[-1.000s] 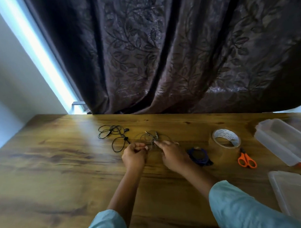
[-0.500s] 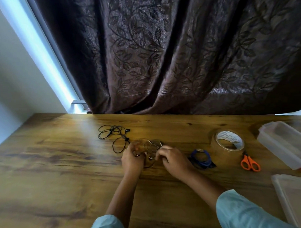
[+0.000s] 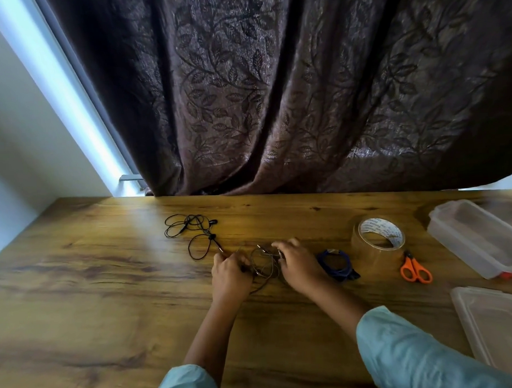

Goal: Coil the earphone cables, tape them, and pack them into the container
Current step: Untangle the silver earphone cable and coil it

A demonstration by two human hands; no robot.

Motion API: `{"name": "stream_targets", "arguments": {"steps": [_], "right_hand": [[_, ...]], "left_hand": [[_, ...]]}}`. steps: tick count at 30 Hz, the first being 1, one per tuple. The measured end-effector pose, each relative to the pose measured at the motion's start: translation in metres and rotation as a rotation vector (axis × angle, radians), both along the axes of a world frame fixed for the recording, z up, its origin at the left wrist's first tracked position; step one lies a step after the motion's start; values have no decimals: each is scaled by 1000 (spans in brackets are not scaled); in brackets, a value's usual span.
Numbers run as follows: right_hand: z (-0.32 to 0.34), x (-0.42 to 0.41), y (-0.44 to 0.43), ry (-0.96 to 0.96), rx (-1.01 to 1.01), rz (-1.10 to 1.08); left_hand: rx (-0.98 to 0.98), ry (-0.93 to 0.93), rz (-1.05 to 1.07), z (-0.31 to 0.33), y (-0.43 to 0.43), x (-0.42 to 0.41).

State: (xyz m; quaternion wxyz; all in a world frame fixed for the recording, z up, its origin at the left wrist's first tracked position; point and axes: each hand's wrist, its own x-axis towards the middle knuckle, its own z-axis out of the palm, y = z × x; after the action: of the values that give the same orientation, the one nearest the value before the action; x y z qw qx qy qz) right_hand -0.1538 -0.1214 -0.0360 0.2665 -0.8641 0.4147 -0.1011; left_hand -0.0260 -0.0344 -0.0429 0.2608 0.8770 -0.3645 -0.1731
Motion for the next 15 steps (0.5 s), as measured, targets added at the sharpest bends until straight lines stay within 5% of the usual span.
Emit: {"name": "stream_targets", "arguments": {"steps": [8,15], "right_hand": [[2,-2,1,46,-107,-27],[5,-4,0,-108,59,68]], "left_hand": [[-89,71,39,8,-1,-6],[-18,116,73,6,-8,-7]]}}
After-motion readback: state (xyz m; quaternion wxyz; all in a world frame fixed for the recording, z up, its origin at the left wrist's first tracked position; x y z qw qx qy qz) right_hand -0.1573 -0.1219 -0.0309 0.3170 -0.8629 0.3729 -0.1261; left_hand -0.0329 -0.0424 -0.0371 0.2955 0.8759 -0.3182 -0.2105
